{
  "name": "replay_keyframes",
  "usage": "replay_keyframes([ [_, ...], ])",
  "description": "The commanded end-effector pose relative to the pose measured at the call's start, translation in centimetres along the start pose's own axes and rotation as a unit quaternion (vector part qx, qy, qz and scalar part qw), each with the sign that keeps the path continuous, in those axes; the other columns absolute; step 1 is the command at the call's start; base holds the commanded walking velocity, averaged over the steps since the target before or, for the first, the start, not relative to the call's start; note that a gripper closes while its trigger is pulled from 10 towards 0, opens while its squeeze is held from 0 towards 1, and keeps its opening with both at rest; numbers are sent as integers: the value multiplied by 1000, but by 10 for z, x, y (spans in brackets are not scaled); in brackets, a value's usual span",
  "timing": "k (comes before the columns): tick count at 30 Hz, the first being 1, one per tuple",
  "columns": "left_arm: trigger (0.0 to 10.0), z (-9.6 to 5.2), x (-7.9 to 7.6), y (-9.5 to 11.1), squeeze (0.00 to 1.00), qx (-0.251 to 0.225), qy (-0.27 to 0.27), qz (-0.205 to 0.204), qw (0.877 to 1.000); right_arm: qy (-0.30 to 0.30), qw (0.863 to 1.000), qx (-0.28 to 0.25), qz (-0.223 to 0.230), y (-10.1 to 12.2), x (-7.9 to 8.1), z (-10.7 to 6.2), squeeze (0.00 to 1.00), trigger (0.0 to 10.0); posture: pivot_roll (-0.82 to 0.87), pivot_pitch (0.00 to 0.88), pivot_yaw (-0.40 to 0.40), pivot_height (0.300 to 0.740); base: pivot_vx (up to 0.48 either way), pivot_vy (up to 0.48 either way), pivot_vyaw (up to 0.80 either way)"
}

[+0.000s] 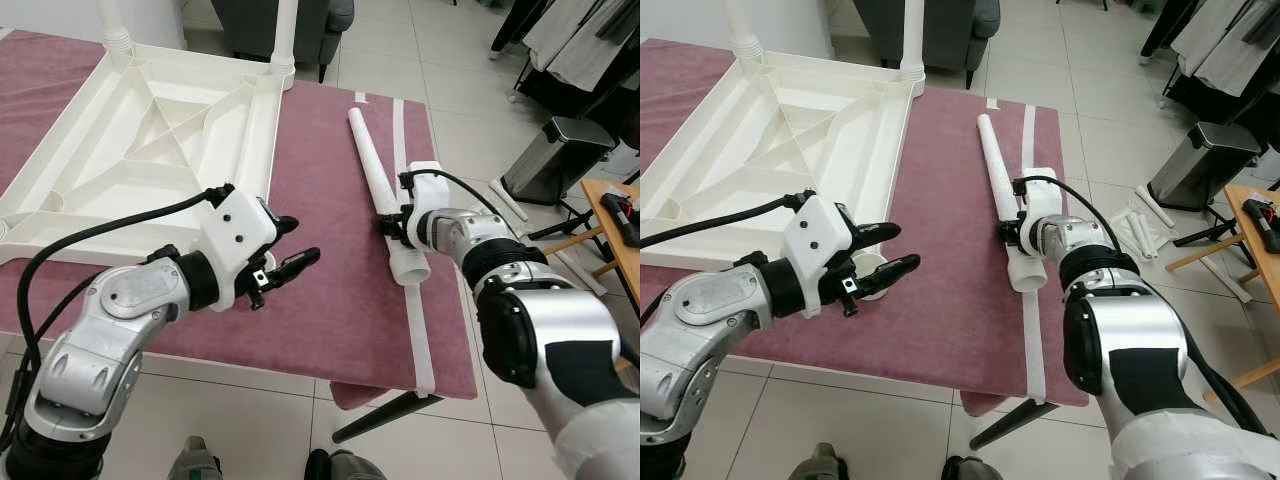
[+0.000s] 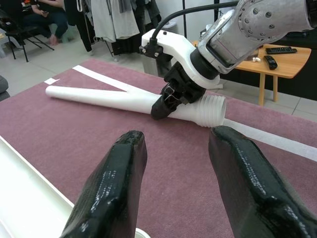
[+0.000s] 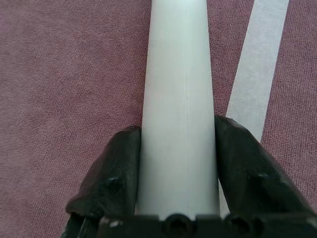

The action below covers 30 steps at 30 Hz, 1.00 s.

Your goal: Building children table

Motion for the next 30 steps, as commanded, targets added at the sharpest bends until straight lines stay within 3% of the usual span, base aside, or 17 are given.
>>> replay_keyframes([
  [1, 10000, 2, 2, 1, 0, -3, 14, -6, 1000, -7, 999, 47, 18, -29, -5, 2, 0, 0, 180, 119, -79, 740, 0, 0, 0],
  [8, 10000, 5, 6, 2, 0, -8, 21, -8, 1000, 28, 998, 1, 51, -8, 9, 3, 0, 0, 178, 103, -76, 740, 0, 0, 0],
  [9, 10000, 8, 19, 4, 0, -19, 60, -24, 998, 67, 994, -61, 64, 27, 24, -1, 0, 2667, 180, 93, -80, 740, 0, 0, 0],
  [10, 10000, 9, 24, 5, 0, -23, 76, -31, 996, 81, 991, -81, 73, 40, 29, -4, 0, 2667, 180, 93, -80, 740, 0, 0, 0],
  [11, 10000, 10, 31, 7, 0, -28, 94, -44, 994, 96, 986, -108, 83, 56, 34, -9, 0, 10000, 180, 91, -81, 740, 0, 0, 0],
  [15, 10000, 11, 39, 10, 0, -37, 109, -59, 992, 113, 978, -143, 99, 79, 40, -18, 0, 10000, 172, 83, -77, 740, 0, 0, 0],
  [19, 10000, 12, 40, 10, 0, -38, 111, -61, 991, 119, 977, -149, 100, 83, 42, -20, 0, 10000, 168, 78, -74, 740, 0, 0, 0],
  [20, 10000, 13, 51, 7, 0, -35, 135, -75, 987, 124, 973, -174, 89, 91, 45, -26, 0, 10000, 159, 66, -68, 740, 0, 0, 0],
  [23, 10000, 15, 61, 5, 0, -32, 159, -90, 983, 132, 968, -202, 75, 97, 48, -33, 0, 10000, 159, 66, -68, 740, 0, 0, 0],
  [24, 10000, 14, 78, 1, 0, -27, 198, -107, 974, 135, 960, -242, 45, 104, 53, -44, 0, 10000, 157, 60, -69, 740, 0, 0, 0],
  [25, 10000, 14, 78, 1, 0, -27, 198, -107, 974, 135, 960, -242, 45, 104, 53, -44, 0, 10000, 157, 60, -69, 740, 0, 0, 0],
  [26, 10000, 12, 94, -2, 0, -28, 227, -133, 964, 145, 947, -286, 18, 107, 61, -56, 0, 10000, 160, 52, -67, 740, 0, 0, 0],
  [28, 10000, 12, 94, -2, 0, -28, 227, -133, 964, 145, 947, -286, 18, 107, 61, -56, 0, 10000, 160, 52, -67, 740, 0, 0, 0],
  [29, 10000, 10, 105, -1, 1000, -37, 241, -156, 957, 154, 935, -321, 2, 108, 68, -67, 0, 10000, 163, 46, -63, 740, 0, 0, 0],
  [30, 10000, 10, 105, -1, 1000, -37, 241, -156, 957, 154, 935, -321, 2, 108, 68, -67, 0, 10000, 163, 46, -63, 740, 0, 0, 0],
])
Point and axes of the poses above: a point about 5 cm out from each wrist's last joint towards the gripper, its own z axis pointing out of the wrist towards the gripper, its own y axis along the axis of the wrist's last joint, x = y × z, the point moved 6 cm from there along z, pointing out of the wrist towards the gripper, and after that the axes turned 1 degree about z, right-handed, at the moved point
